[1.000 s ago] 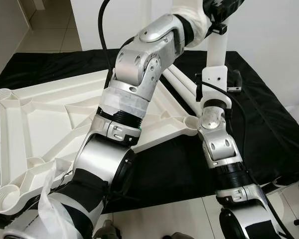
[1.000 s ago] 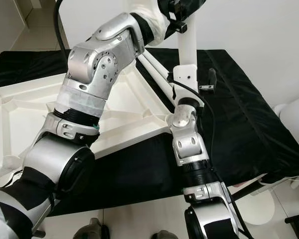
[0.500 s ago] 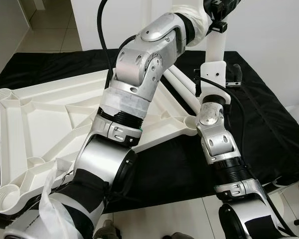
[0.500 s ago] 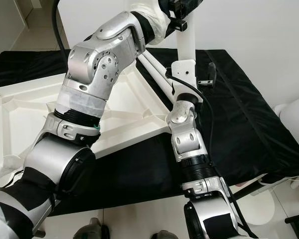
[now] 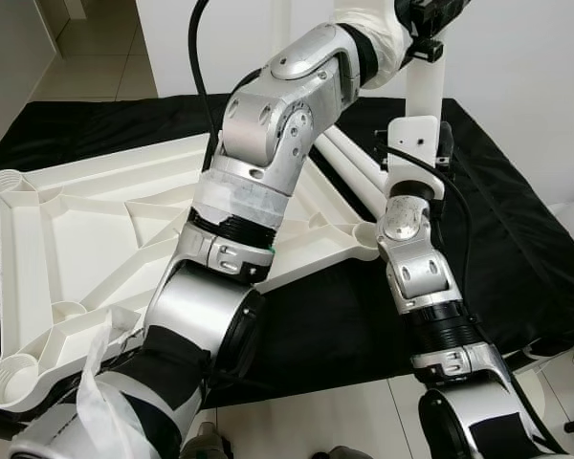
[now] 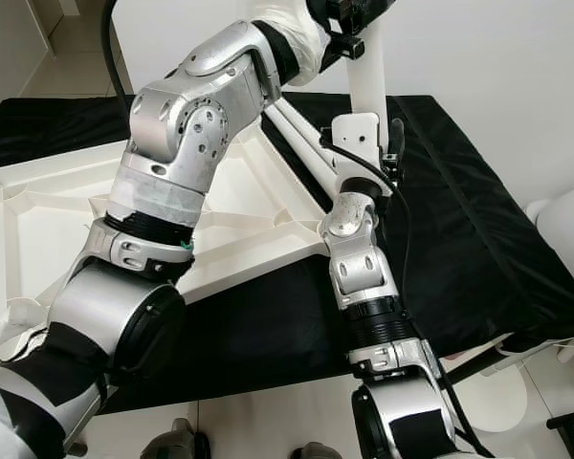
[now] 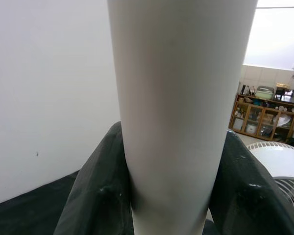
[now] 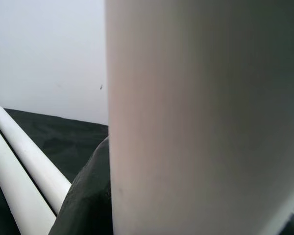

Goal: Building children table

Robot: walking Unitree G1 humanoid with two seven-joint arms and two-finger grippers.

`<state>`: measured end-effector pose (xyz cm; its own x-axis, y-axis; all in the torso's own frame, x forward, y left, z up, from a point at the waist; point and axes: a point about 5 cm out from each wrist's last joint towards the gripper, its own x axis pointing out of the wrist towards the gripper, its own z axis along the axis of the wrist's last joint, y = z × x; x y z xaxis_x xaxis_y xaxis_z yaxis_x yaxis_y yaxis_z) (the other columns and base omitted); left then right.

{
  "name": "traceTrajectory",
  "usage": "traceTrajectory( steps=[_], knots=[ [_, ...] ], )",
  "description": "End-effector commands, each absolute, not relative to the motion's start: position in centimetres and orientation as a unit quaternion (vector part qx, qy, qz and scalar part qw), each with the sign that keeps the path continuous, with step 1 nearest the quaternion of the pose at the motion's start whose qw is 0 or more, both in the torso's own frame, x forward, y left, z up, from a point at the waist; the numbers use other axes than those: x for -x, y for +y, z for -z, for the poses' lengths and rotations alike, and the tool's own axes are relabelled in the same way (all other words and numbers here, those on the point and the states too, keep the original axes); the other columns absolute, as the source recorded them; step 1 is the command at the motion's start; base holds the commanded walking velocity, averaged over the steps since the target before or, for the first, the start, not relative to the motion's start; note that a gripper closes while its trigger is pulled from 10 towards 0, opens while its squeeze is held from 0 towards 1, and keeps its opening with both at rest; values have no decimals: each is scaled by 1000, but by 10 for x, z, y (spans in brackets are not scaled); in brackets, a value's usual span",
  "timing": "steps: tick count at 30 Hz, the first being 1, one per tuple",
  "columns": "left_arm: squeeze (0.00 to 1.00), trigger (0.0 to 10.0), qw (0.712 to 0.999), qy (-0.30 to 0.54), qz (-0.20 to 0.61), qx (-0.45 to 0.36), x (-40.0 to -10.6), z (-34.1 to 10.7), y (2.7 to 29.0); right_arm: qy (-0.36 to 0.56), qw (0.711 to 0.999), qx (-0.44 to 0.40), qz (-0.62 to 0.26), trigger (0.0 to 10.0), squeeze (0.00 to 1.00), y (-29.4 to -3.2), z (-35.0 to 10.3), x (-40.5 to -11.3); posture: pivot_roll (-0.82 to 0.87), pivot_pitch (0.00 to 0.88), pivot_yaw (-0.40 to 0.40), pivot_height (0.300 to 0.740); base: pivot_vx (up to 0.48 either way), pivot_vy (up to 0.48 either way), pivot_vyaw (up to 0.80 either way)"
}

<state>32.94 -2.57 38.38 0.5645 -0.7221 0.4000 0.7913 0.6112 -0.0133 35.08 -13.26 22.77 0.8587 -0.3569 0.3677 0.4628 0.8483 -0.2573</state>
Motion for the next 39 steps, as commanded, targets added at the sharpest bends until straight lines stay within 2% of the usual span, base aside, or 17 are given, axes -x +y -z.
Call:
traceTrajectory(
  steps=[1, 5, 6, 7, 8, 9, 13, 20, 21, 27, 28, 31, 34, 38, 39],
  knots=[
    [0, 10000, 883, -179, 425, 89, -328, -384, -27, -158, 948, 165, 223, 0, 0, -135, -230, -352, -3, 6, -24, 740, 0, 0, 0],
    [0, 10000, 881, -187, 430, 71, -327, -383, -28, -151, 950, 153, 226, 0, 0, -135, -228, -351, -5, 6, -22, 740, 0, 0, 0],
    [0, 10000, 879, -189, 433, 66, -326, -383, -29, -148, 952, 144, 225, 4314, 0, -135, -227, -351, -6, 6, -22, 740, 0, 0, 0],
    [0, 10000, 875, -195, 439, 66, -325, -383, -29, -145, 956, 133, 218, 10000, 0, -134, -226, -352, -5, 6, -22, 740, 0, 0, 0],
    [0, 10000, 875, -195, 439, 66, -325, -383, -29, -145, 956, 133, 218, 10000, 0, -134, -226, -352, -5, 6, -22, 740, 0, 0, 0],
    [1000, 10000, 871, -196, 444, 78, -325, -383, -28, -139, 959, 119, 215, 10000, 0, -134, -223, -351, -8, 4, -16, 740, 0, 0, 0],
    [1000, 10000, 857, -200, 463, 101, -321, -383, -28, -121, 966, 88, 209, 10000, 0, -133, -218, -351, -9, 5, -13, 740, 0, 0, 0],
    [1000, 10000, 840, -208, 490, 105, -315, -381, -27, -119, 967, 85, 211, 10000, 0, -134, -217, -351, -7, 2, -12, 740, 0, 0, 0],
    [0, 10000, 822, -223, 512, 110, -310, -382, -22, -113, 968, 73, 213, 10000, 0, -136, -214, -350, -5, 0, -13, 740, 0, 0, 0],
    [0, 10000, 821, -229, 511, 110, -314, -380, -11, -108, 968, 61, 219, 10000, 0, -141, -212, -349, -3, 0, -12, 740, 0, 0, 0],
    [0, 10000, 830, -229, 496, 108, -320, -378, 0, -107, 967, 54, 227, 10000, 0, -147, -211, -347, -3, 0, -11, 740, 0, 0, 0],
    [0, 10000, 835, -229, 489, 107, -323, -377, 4, -108, 966, 51, 230, 10000, 0, -150, -211, -346, -3, 0, -11, 740, 0, 0, 0],
    [0, 10000, 863, -217, 448, 84, -339, -367, 26, -120, 960, 36, 252, 10000, 0, -168, -215, -339, -4, 0, -9, 740, 0, 0, 0],
    [0, 10000, 877, -205, 429, 66, -348, -358, 31, -135, 957, 31, 253, 10000, 0, -174, -219, -335, -7, 0, -7, 740, 0, 0, 0],
    [0, 10000, 894, -180, 410, 31, -357, -339, 33, -154, 956, 24, 250, 10000, 0, -179, -222, -330, -12, 0, -2, 740, 0, 0, 0]
  ],
)
